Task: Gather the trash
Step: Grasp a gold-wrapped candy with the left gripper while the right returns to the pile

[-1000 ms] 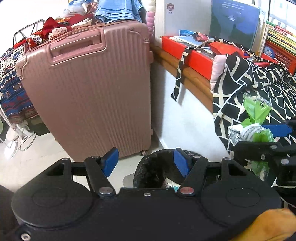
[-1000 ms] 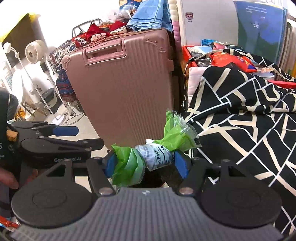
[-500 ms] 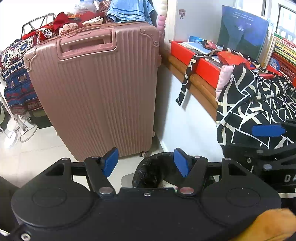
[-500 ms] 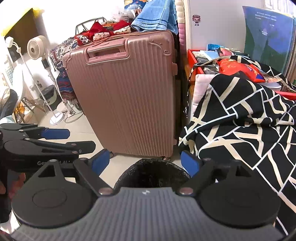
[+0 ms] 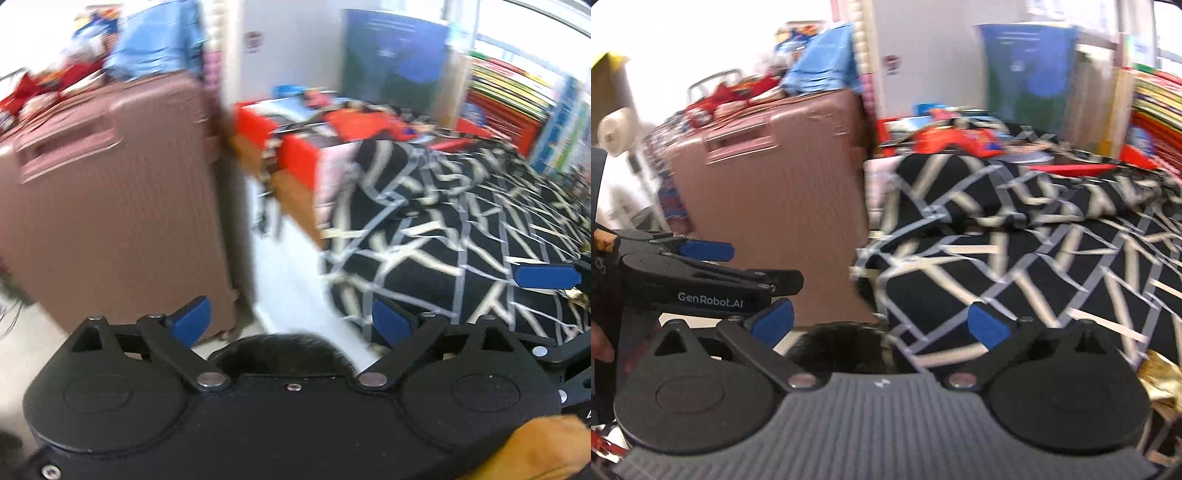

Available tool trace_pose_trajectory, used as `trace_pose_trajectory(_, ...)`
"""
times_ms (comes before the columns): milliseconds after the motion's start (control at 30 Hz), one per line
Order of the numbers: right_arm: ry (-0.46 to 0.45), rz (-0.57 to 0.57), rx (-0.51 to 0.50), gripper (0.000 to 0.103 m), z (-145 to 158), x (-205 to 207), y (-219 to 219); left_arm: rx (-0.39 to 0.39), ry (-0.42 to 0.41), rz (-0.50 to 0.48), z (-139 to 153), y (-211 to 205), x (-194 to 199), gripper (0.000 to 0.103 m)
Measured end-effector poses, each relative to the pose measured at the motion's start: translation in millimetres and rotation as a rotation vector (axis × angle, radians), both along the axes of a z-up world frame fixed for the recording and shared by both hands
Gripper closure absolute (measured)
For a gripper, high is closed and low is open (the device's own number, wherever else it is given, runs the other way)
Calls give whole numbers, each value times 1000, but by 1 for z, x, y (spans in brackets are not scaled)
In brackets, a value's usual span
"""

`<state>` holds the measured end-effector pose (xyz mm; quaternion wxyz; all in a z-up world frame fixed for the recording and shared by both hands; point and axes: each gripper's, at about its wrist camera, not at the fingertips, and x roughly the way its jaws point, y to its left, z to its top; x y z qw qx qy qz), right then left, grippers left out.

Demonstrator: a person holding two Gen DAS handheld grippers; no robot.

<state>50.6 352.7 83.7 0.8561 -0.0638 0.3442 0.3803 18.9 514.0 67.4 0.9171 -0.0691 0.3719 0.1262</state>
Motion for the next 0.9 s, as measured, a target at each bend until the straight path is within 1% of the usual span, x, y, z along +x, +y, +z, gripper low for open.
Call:
trace_pose_trajectory(100, -17, -87, 0, 0, 1, 3, -25, -8, -10, -78, -1, -20, 21, 7)
trace_pose_trajectory(200, -19, -179, -9, 0, 1, 5, -49, -49, -20, -150, -1, -38, 42, 6)
trace_pose_trajectory(300, -25, -284, -5, 0, 3, 6, -77, -67, -36, -228, 2, -59, 59, 5)
trace_pose_trajectory(433, -54, -418, 8, 0, 8, 1, -111, -70, -54, -344, 3, -91, 77, 4)
trace_pose_trajectory(500, -73, -486, 2, 0, 11, -3, -125, -72, -68, -420, 1, -109, 88, 4)
trace_pose_trajectory(567, -81, -555, -6, 0, 11, -7, -142, -66, -62, -476, 1, -126, 102, 4)
trace_pose_trajectory(700, -80, -727, -15, 0, 10, -17, -177, -78, -78, -562, 1, -158, 120, 4)
trace_pose_trajectory(800, -64, -844, -11, 0, 7, -26, -199, -76, -51, -619, -2, -182, 132, 4)
trace_pose_trajectory(900, -47, -971, -62, 0, 2, -34, -219, -64, -46, -704, -8, -202, 135, 4)
